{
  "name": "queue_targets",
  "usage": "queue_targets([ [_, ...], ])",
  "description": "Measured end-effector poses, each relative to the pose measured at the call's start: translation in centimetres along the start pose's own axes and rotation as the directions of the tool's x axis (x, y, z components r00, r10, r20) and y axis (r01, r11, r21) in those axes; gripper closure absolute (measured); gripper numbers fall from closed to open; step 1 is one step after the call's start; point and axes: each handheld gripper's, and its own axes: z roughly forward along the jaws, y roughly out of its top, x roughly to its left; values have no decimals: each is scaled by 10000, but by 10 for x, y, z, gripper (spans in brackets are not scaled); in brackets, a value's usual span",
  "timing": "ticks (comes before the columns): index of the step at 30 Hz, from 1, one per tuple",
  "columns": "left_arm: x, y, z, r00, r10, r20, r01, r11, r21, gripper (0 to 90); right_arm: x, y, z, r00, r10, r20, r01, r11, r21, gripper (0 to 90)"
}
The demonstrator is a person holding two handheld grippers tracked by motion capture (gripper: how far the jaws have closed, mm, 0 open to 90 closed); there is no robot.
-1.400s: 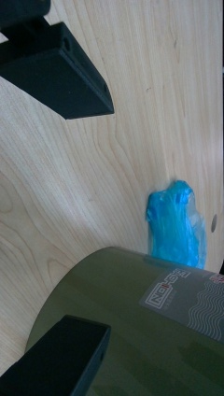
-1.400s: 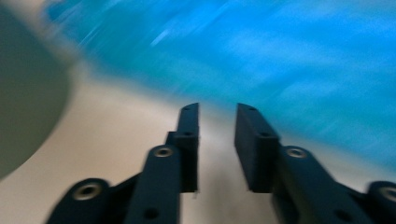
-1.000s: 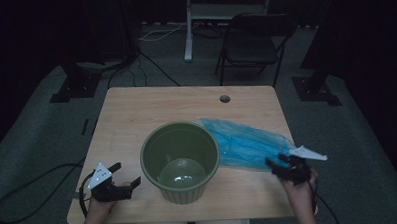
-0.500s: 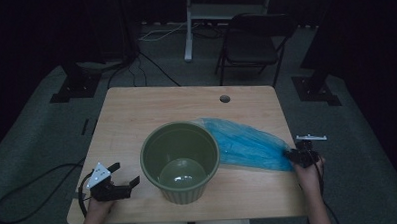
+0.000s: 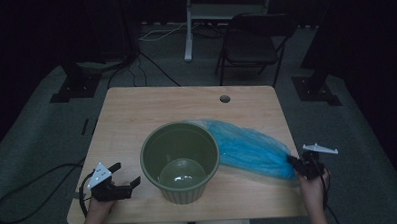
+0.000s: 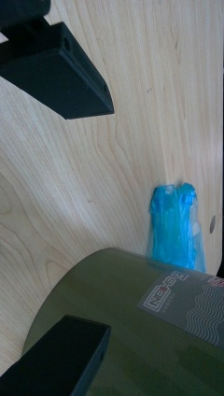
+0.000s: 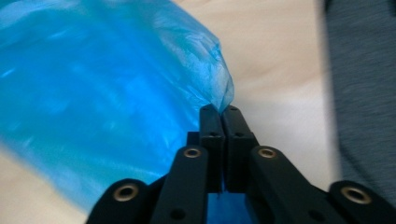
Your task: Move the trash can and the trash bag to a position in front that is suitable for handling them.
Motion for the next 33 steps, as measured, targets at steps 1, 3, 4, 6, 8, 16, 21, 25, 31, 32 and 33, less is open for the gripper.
queue_targets([
  [1,0,0,0,10000,24,-2,-24,10000,26,2,6,-10,-6,9995,31,-306,-30,10000,43,837],
  [3,0,0,1,10000,28,-2,-28,10000,26,2,19,-29,-17,9980,-98,-630,108,9998,150,754],
  [4,0,0,2,10000,36,8,-36,10000,-4,2,26,-38,-23,9955,-178,-931,197,9996,188,723],
  [6,-1,1,2,10000,66,6,-66,9999,-92,2,39,-55,-32,9880,-197,-1532,261,9989,397,606],
  [8,-2,2,2,10000,67,41,-66,9998,-199,2,51,-68,-44,9797,-213,-1992,329,9979,553,483],
  [16,1,3,-4,9997,-217,-94,213,9985,-496,2,47,-32,-82,9814,-943,-1675,837,9941,-693,293],
  [21,3,-2,-8,9995,-246,-202,239,9990,-377,2,49,17,-47,9647,-1637,-2064,1478,9849,-905,282],
  [25,4,-2,-9,9995,-243,-208,236,9992,-325,2,58,49,4,9475,-2021,-2476,1943,9793,-559,284],
  [31,1,-4,-11,9997,-19,-253,15,9999,-164,2,74,60,67,9257,-2425,-2903,2607,9651,254,284],
  [32,1,-4,-12,9997,-16,-261,12,9998,-174,2,77,58,74,9236,-2421,-2973,2663,9629,432,284],
  [33,1,-4,-13,9996,-49,-261,44,9998,-209,1,79,56,80,9228,-2460,-2967,2749,9596,593,284],
])
